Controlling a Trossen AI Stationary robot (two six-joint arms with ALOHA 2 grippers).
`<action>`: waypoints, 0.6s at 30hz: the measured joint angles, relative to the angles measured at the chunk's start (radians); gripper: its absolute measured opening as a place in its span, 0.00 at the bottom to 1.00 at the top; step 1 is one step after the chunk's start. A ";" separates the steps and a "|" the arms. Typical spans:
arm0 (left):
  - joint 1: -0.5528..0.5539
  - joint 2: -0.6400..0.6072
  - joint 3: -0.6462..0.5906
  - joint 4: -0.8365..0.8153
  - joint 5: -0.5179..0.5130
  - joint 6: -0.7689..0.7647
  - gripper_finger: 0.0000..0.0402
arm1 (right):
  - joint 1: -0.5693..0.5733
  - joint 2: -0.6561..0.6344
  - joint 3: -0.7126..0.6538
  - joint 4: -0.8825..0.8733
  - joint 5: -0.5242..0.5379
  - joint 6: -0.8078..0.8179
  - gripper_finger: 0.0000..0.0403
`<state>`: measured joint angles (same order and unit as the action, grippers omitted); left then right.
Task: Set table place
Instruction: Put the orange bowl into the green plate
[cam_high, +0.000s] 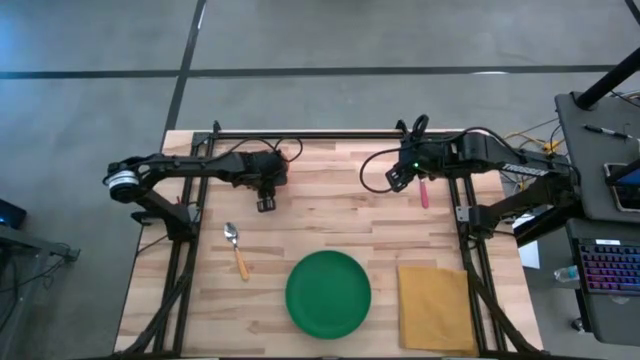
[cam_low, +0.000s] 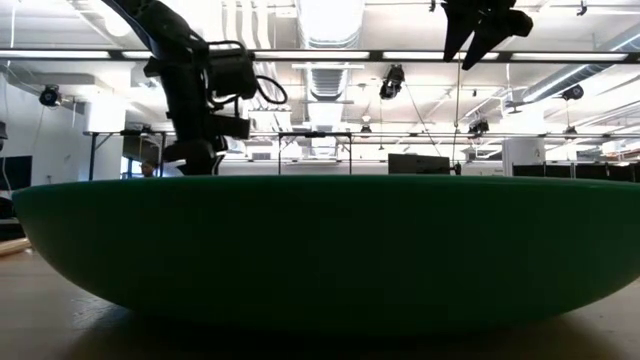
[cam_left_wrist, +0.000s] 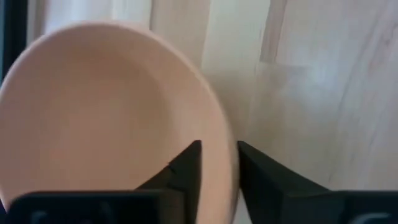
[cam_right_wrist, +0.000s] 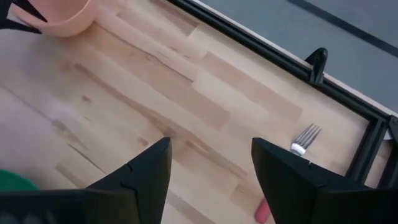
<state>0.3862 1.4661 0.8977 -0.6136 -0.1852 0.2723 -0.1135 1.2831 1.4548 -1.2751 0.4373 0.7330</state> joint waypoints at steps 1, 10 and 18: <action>0.000 -0.001 -0.001 0.009 0.000 0.000 0.16 | 0.000 0.000 0.000 0.000 0.000 0.000 0.53; 0.000 0.004 -0.008 0.065 -0.023 0.005 0.02 | 0.000 -0.014 0.000 0.001 -0.009 0.036 0.53; 0.000 0.004 -0.008 0.091 -0.011 -0.003 0.02 | 0.000 -0.027 0.000 0.002 -0.012 0.091 0.53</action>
<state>0.3862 1.4704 0.8900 -0.5222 -0.1959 0.2695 -0.1135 1.2557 1.4548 -1.2732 0.4252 0.8244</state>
